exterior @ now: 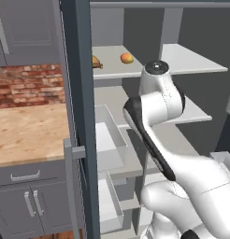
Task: Pick up the frozen chicken drumstick from the freezer, place it on any shelf in the fridge, and close the fridge and freezer doors when done.
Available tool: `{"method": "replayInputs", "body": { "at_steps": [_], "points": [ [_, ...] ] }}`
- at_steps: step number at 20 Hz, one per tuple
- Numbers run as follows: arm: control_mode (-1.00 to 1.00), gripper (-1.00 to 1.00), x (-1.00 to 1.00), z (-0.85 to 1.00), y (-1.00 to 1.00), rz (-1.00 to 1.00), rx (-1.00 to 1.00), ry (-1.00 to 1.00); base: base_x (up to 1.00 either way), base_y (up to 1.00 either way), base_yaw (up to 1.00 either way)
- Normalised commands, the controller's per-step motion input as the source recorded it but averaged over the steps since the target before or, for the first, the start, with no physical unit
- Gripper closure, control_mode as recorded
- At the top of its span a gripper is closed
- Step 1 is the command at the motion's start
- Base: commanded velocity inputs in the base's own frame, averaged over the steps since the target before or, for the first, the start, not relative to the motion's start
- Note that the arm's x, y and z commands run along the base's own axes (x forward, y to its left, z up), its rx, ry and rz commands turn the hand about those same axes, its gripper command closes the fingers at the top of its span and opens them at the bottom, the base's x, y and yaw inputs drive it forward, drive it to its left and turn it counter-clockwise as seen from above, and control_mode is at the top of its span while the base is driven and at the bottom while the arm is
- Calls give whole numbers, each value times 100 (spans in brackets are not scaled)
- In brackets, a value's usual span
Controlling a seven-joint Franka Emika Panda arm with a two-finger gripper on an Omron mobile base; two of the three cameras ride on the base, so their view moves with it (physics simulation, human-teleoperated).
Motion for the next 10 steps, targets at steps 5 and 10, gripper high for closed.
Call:
{"method": "replayInputs", "body": {
  "at_steps": [5, 10],
  "points": [
    [-100, -100, -46, 70, 25, 1, 0, -41, 0, 0, 0],
    [-100, -100, 8, 88, 0, 13, 18, -26, 0, 0, 0]
  ]
}}
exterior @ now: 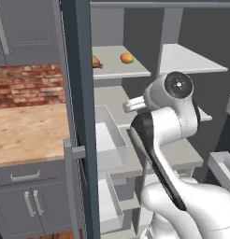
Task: Pick up the frozen chicken drumstick from the freezer, place it on any shelf in the fridge, and close the fridge and freezer doors when done.
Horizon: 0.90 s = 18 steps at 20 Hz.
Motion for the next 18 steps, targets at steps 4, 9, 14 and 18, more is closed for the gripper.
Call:
{"method": "replayInputs", "body": {
  "at_steps": [4, 9, 14, 18],
  "points": [
    [-100, -100, 33, 90, 8, 13, 20, -7, 0, 0, 0],
    [-100, -100, 56, 51, 34, 3, 10, 8, 0, 0, 0],
    [-100, -100, 64, 30, 25, 3, 8, 10, 0, 0, 0],
    [-100, -100, 71, 4, 23, 2, 6, 8, 0, 0, 0]
  ]
}}
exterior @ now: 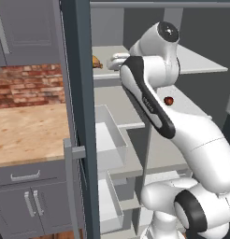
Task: Pick up the frozen chicken drumstick from the freezer, place it on any shelf in the fridge, and close the fridge and freezer doors when done.
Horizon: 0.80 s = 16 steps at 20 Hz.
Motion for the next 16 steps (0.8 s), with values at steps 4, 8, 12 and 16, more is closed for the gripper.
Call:
{"method": "replayInputs", "body": {
  "at_steps": [4, 8, 12, 16],
  "points": [
    [-100, -100, 34, -1, 6, 4, 1, 2, 0, 0, 0],
    [-100, -100, 22, -3, 0, 0, -1, 3, 0, 0, 0],
    [-100, -100, 49, -9, 1, 2, -3, 0, 0, 0, 0],
    [-100, -100, 44, -28, 10, 6, -4, 0, 0, 0, 0]
  ]
}}
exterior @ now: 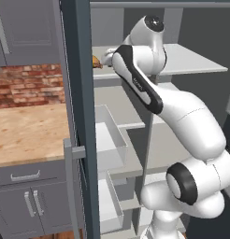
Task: Pick up the frozen chicken drumstick from the freezer, place it on any shelf in the fridge, and close the fridge and freezer doors when done.
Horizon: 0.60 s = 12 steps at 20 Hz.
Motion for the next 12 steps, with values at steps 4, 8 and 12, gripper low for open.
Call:
{"method": "replayInputs", "body": {
  "at_steps": [4, 8, 12],
  "points": [
    [-100, -100, 24, -32, 18, 5, -3, 1, 0, 0, 0],
    [-100, -100, 0, -15, 34, 8, -4, 2, 0, 0, 0],
    [-100, -100, 4, 0, 39, 9, -3, 0, 0, 0, 0]
  ]
}}
